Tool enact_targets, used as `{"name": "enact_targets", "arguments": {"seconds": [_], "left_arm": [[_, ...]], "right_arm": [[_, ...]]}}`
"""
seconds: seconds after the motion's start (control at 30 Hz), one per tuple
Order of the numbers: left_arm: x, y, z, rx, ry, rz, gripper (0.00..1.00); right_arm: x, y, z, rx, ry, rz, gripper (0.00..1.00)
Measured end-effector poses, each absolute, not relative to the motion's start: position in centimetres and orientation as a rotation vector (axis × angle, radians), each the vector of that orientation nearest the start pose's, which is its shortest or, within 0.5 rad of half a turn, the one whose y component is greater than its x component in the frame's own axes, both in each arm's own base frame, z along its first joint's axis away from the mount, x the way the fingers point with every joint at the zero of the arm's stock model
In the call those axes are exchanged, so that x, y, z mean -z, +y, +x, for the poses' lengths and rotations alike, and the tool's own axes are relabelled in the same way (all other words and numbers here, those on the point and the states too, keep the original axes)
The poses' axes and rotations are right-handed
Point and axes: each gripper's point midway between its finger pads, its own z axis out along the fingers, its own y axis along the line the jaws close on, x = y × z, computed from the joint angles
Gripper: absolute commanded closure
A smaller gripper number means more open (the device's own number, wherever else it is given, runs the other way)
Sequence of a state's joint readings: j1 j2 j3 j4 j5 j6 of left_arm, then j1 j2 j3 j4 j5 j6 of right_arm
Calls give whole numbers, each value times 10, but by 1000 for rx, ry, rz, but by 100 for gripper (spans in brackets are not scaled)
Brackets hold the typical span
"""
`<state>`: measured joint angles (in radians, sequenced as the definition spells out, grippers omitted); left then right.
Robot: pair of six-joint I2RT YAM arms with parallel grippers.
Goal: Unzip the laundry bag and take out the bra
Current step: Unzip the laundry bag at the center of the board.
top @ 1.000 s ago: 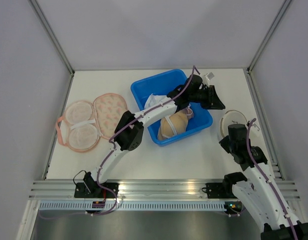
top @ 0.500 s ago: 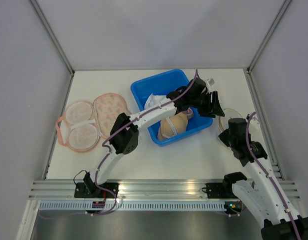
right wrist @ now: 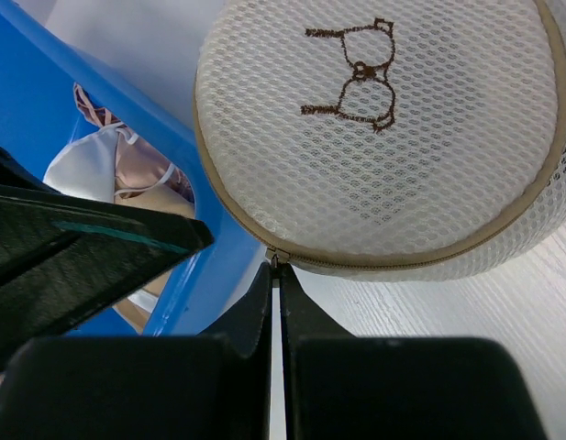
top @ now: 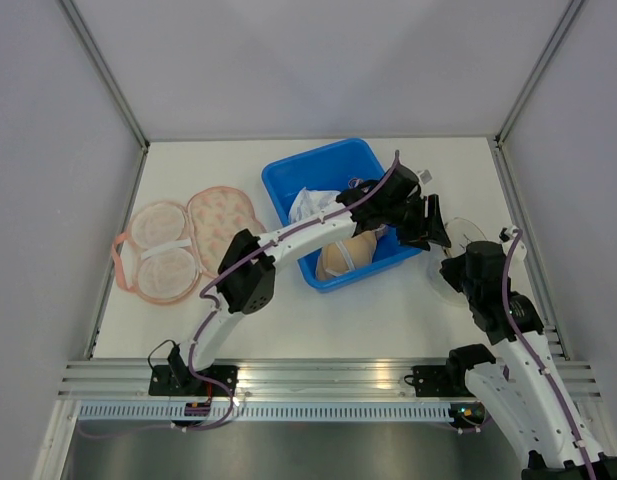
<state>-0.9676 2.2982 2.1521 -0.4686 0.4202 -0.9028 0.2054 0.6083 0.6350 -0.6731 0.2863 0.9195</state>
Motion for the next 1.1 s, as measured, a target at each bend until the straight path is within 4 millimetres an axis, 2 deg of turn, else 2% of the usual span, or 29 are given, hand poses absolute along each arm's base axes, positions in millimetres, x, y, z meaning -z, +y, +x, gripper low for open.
{"name": "enact_targets", "arguments": {"seconds": [0.17,0.27,0.3,0.4,0.5,0.77,0.93,1.1], "left_arm": [[-182,-581,244,1491,2517,374,37],[-172,-594,235,1570,2513,387,46],[-166,-598,233,1588,2518,388,60],[-154,-608,231,1648,2517,379,86],[-147,-613,230,1700,2503,390,98],[-154,-625,233,1840,2424,406,98],[-169,-628,250,1918,2367,362,98],[-177,-621,268,1956,2337,347,98]], "right_arm": [[-163,31,227,-340,1984,895,100],[-160,32,224,-349,1986,887,99],[-158,32,224,-347,1990,886,100],[-149,31,220,-329,2015,882,99],[-140,29,217,-308,2040,885,100],[-143,17,214,-235,2019,909,100],[-147,10,220,-181,1998,927,100],[-147,2,226,-103,2012,932,100]]}}
